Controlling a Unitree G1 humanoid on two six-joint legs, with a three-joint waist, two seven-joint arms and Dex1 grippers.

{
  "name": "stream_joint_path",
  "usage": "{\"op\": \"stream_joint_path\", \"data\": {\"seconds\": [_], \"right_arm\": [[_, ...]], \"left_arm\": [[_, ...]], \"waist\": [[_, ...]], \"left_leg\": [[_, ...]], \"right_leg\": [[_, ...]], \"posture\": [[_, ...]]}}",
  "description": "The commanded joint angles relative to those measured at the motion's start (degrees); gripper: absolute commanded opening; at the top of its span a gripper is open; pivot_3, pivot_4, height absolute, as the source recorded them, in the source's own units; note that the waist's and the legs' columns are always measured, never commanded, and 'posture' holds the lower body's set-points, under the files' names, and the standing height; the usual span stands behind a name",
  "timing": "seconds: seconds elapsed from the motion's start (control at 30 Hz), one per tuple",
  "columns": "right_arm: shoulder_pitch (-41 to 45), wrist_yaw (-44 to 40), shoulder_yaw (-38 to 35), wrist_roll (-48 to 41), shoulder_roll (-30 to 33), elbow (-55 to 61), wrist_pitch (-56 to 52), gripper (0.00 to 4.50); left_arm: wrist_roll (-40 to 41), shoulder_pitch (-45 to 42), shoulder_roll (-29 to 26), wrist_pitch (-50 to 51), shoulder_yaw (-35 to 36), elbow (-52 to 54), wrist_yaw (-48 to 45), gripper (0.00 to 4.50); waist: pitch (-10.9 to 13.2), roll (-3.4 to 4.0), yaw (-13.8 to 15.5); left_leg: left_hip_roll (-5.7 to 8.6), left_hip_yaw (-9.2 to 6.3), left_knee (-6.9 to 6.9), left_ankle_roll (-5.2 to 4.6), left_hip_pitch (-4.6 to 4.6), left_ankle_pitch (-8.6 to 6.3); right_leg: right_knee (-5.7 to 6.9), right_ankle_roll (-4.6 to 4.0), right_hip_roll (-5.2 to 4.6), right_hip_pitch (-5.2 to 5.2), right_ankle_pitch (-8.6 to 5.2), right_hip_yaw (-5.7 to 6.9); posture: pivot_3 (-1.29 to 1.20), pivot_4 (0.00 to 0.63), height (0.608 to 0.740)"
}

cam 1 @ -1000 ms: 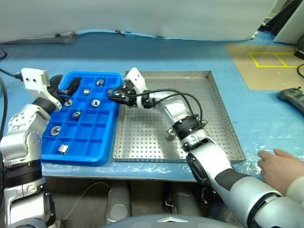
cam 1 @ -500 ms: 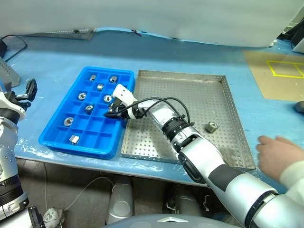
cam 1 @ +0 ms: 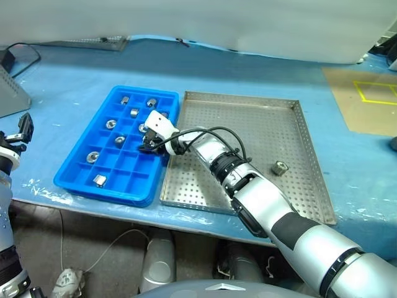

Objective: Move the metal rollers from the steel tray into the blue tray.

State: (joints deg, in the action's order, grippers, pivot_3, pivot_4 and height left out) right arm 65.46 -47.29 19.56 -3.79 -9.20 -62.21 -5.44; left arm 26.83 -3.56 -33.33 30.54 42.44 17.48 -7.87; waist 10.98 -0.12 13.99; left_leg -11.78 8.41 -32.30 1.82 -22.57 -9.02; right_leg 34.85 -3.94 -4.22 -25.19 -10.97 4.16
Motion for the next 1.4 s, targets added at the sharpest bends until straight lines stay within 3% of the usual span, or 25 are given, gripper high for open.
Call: {"op": "stream_joint_path", "data": {"seconds": [0.03, 0.63, 0.67, 0.8, 0.83, 0.97, 1.07, 1.27, 1.4], "right_arm": [[3.0, -7.5, -1.4, -7.0, -21.4, 7.2, -1.2, 1.82], [3.6, 1.3, 5.8, -2.4, -23.1, 0.9, 1.7, 1.82], [3.3, 1.6, 6.5, -1.7, -22.9, 0.7, 2.4, 2.57], [3.5, 0.8, 4.9, -3.4, -21.4, 1.5, 3.0, 3.81], [3.8, 0.4, 3.6, -4.5, -20.4, 2.2, 3.0, 4.15], [2.5, -2.2, 0.2, -8.0, -14.3, 7.4, 2.3, 4.15], [-1.5, -6.5, -1.4, -11.7, -7.3, 17.4, -1.7, 4.15], [-13.4, -6.7, -4.4, -13.8, 9.5, 43.4, -14.7, 4.15], [-19.8, -4.0, -6.4, -13.3, 18.2, 55.1, -21.1, 4.15]], "left_arm": [[1.1, 1.8, 0.5, -0.1, 3.7, 4.7, 1.0, 3.68], [2.6, 4.7, 1.9, -0.2, 4.6, 6.6, 2.5, 3.68], [2.6, 4.6, 1.8, -0.1, 4.4, 6.5, 2.4, 3.68], [3.6, 2.6, 1.3, 0.0, 1.2, 5.9, 0.2, 3.68], [4.3, 1.4, 1.2, -0.4, -0.7, 5.6, -1.6, 3.68], [6.1, -4.1, 0.9, -1.1, -8.2, 2.8, -8.5, 3.68], [7.0, -9.6, 1.1, -2.0, -13.9, -1.8, -14.7, 3.68], [7.7, -21.4, 2.8, -3.8, -25.5, -13.7, -29.9, 3.68], [7.2, -26.5, 4.0, -4.7, -30.1, -19.7, -36.7, 3.68]], "waist": [[0.0, -0.04, 0.1], [0.1, 0.10, 8.3], [0.1, 0.11, 8.6], [0.1, 0.12, 9.3], [0.1, 0.13, 9.7], [0.1, 0.18, 9.9], [0.1, 0.15, 8.9], [-0.1, -0.05, 4.7], [-0.1, -0.14, -0.1]], "left_leg": [[-0.02, -0.01, 0.00, 0.00, -0.02, 0.00], [0.02, -0.04, 0.18, 0.07, 0.20, -0.04], [0.02, -0.04, 0.18, 0.08, 0.21, -0.05], [0.03, -0.04, 0.22, 0.10, 0.24, -0.06], [0.04, -0.04, 0.23, 0.10, 0.26, -0.06], [0.07, -0.03, 0.23, 0.10, 0.39, -0.07], [0.10, 0.01, 0.23, 0.10, 0.50, -0.06], [0.23, 0.10, 0.15, 0.18, 0.77, -0.01], [0.33, 0.16, -0.04, 0.57, 0.49, 0.25]], "right_leg": [[0.01, -0.02, 0.02, -0.04, -0.01, 0.00], [0.03, 0.02, 0.03, 0.01, -0.14, -0.09], [0.03, 0.03, 0.03, 0.01, -0.15, -0.10], [0.03, 0.04, 0.03, 0.00, -0.15, -0.14], [0.04, 0.05, 0.03, 0.02, -0.16, -0.14], [0.08, 0.06, 0.04, 0.09, -0.16, -0.22], [0.18, 0.07, 0.04, 0.10, -0.16, -0.30], [0.26, 0.25, 0.04, 0.47, -0.14, -0.48], [0.13, 0.51, 0.03, 0.37, 0.05, -0.63]], "posture": [[0.67, 0.150, 0.740], [0.70, 0.150, 0.740], [0.69, 0.150, 0.740], [0.65, 0.150, 0.740], [0.61, 0.150, 0.740], [0.49, 0.150, 0.740], [0.37, 0.150, 0.740], [0.15, 0.150, 0.740], [0.04, 0.150, 0.740]]}}
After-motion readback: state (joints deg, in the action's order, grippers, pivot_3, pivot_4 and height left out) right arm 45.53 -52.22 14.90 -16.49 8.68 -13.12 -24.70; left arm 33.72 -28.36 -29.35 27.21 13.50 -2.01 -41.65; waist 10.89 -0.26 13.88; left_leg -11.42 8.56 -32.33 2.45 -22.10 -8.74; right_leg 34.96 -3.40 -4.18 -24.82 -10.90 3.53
